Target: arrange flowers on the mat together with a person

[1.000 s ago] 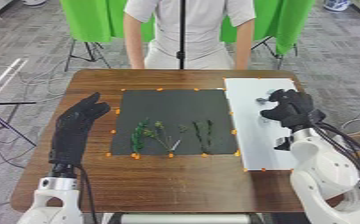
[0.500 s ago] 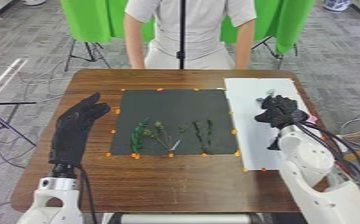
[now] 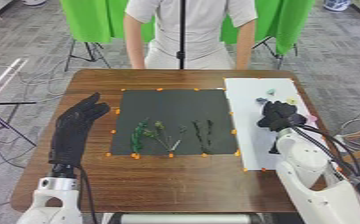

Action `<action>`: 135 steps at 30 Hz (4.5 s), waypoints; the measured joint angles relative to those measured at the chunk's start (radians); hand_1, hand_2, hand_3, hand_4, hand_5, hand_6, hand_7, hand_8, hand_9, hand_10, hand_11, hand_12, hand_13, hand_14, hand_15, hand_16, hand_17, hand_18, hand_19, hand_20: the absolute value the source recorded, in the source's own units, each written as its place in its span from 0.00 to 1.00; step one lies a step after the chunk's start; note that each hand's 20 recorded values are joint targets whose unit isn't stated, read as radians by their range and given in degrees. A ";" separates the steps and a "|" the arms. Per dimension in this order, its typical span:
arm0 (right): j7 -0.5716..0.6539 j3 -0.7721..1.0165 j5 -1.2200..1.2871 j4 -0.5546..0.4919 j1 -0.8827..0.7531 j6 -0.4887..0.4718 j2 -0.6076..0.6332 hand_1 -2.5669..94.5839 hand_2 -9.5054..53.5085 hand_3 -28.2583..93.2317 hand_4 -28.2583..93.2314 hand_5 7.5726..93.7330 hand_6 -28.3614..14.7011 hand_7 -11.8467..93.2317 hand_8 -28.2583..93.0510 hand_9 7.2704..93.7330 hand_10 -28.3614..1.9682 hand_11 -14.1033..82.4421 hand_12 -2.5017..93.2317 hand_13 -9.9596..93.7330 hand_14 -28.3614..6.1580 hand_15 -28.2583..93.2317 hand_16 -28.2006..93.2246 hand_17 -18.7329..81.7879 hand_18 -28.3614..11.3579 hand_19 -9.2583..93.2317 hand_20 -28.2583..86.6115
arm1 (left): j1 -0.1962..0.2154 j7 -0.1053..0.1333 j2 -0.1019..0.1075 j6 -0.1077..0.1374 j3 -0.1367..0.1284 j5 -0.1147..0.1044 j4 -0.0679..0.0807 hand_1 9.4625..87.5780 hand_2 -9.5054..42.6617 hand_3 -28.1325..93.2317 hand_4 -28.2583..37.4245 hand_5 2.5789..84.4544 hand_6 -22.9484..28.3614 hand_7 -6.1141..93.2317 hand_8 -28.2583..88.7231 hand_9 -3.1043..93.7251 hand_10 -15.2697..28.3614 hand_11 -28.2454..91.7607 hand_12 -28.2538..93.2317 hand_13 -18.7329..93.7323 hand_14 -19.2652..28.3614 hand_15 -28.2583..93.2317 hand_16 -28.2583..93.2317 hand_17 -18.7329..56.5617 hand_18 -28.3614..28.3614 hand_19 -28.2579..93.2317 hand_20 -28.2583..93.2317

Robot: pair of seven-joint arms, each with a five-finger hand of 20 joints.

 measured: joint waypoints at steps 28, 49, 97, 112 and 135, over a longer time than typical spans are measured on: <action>-0.063 -0.204 0.188 -0.138 0.112 0.318 0.045 0.69 0.00 0.74 0.04 0.90 0.71 0.29 0.30 0.98 0.67 0.22 0.46 0.90 0.69 0.71 0.58 0.61 0.19 0.86 0.74 | 0.035 -0.006 0.027 0.066 -0.096 -0.022 -0.012 0.18 0.08 0.79 0.13 0.56 0.54 0.17 0.20 0.52 0.67 0.38 0.37 0.49 0.80 0.38 0.27 0.29 0.74 0.28 0.37; -0.331 -0.722 0.179 0.226 0.575 0.118 -0.334 0.69 0.00 0.74 0.04 0.89 0.73 0.31 0.30 0.97 0.68 0.22 0.47 0.90 0.71 0.73 0.58 0.61 0.20 0.88 0.74 | 0.032 -0.001 0.048 0.149 -0.120 -0.076 0.044 0.17 0.22 0.81 0.04 0.57 0.54 0.18 0.20 0.53 0.68 0.39 0.36 0.49 0.80 0.39 0.27 0.29 0.73 0.29 0.37; -0.374 -0.765 0.008 0.301 0.546 -0.047 -0.361 0.48 0.00 0.87 0.01 0.58 0.78 0.28 0.13 0.68 0.46 0.24 0.17 0.81 0.64 0.76 0.54 0.54 0.16 0.85 0.77 | 0.012 0.009 0.058 0.148 -0.075 -0.109 0.064 0.16 0.15 0.80 0.06 0.56 0.53 0.18 0.20 0.53 0.67 0.38 0.36 0.49 0.80 0.39 0.27 0.29 0.74 0.29 0.37; -0.337 -0.771 0.127 0.222 0.579 -0.065 -0.337 0.44 0.00 0.87 0.00 0.51 0.72 0.26 0.13 0.65 0.55 0.24 0.16 0.82 0.62 0.74 0.53 0.54 0.13 0.85 0.77 | 0.012 0.008 0.059 0.146 -0.075 -0.109 0.065 0.17 0.13 0.80 0.08 0.56 0.53 0.18 0.20 0.52 0.67 0.38 0.37 0.49 0.80 0.40 0.27 0.29 0.74 0.29 0.37; -0.332 -0.777 0.105 0.217 0.566 -0.144 -0.330 0.38 0.00 0.85 0.04 0.51 0.73 0.24 0.14 0.45 0.46 0.20 0.15 0.86 0.66 0.72 0.49 0.55 0.10 0.86 0.76 | 0.009 0.008 0.057 0.138 -0.076 -0.109 0.065 0.17 0.11 0.79 0.10 0.56 0.53 0.18 0.20 0.52 0.67 0.38 0.37 0.50 0.80 0.40 0.27 0.29 0.74 0.29 0.37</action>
